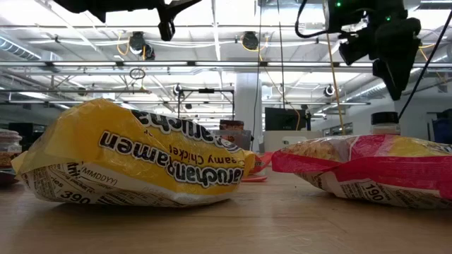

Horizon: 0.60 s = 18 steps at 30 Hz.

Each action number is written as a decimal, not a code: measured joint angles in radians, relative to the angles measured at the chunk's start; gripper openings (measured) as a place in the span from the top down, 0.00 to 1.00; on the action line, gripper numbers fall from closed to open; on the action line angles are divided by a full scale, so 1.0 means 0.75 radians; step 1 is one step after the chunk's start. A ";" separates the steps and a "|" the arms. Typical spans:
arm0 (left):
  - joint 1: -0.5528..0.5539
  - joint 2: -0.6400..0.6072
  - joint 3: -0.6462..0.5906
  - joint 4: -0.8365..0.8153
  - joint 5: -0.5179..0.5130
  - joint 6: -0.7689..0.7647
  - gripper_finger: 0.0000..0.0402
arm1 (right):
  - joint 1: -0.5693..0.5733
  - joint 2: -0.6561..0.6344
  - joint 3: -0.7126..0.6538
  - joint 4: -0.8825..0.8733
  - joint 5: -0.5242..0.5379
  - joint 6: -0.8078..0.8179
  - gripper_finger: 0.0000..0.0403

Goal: Pick & Place Food Item
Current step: Put the violet seasoning bottle into the right black bin

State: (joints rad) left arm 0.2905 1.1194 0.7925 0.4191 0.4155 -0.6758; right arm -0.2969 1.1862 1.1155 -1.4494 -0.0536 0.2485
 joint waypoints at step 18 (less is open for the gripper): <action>0.002 0.000 0.000 -0.007 0.004 -0.003 0.54 | -0.007 -0.001 -0.015 0.108 0.253 -0.043 0.07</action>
State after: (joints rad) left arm 0.2923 1.1194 0.7925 0.4137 0.4184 -0.6777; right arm -0.3021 1.1854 1.1046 -1.3685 0.1364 0.2163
